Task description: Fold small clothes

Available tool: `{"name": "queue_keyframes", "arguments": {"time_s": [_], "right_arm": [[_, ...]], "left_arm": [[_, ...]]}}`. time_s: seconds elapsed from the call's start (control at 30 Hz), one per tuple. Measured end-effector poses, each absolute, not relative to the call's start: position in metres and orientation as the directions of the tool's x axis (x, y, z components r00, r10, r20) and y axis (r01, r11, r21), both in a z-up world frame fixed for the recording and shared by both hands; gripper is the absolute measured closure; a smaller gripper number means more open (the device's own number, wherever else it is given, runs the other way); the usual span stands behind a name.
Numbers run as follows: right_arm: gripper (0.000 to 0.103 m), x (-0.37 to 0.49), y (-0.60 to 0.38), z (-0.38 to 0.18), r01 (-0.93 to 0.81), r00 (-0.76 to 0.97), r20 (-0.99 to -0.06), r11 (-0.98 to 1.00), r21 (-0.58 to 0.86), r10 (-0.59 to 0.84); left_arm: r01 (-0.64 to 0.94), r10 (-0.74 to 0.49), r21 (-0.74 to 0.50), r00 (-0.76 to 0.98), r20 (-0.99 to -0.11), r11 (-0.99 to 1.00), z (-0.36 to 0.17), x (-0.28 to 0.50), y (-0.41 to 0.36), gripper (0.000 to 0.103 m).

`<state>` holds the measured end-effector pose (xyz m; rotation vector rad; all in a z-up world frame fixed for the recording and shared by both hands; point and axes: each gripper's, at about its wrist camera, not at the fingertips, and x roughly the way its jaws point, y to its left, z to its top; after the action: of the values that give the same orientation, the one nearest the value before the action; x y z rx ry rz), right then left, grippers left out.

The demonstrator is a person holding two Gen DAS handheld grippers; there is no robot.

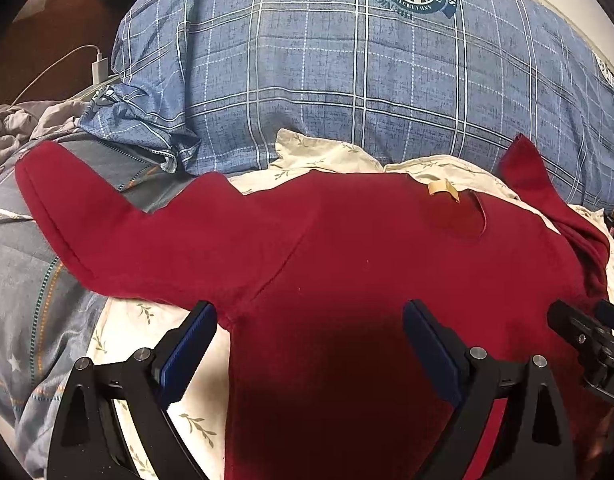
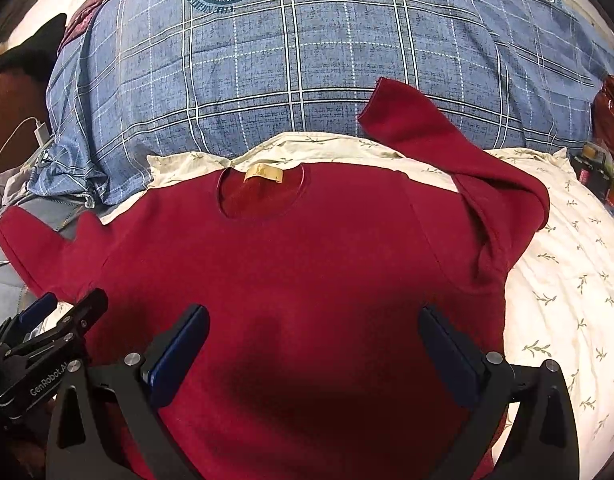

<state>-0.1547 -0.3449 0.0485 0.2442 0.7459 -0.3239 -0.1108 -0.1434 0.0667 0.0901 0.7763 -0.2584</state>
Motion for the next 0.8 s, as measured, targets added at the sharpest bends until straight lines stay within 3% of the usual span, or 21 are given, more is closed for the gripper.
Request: {"name": "queue_keyframes", "arguments": {"time_s": [0.8], "right_arm": [[0.000,-0.1463,-0.3415,0.0401,0.357,0.668,-0.721,0.930,0.091,-0.186]], "left_arm": [[0.255,-0.181,-0.001,0.682,-0.709,0.967,0.0609,-0.1073,-0.1460,0.009]]}}
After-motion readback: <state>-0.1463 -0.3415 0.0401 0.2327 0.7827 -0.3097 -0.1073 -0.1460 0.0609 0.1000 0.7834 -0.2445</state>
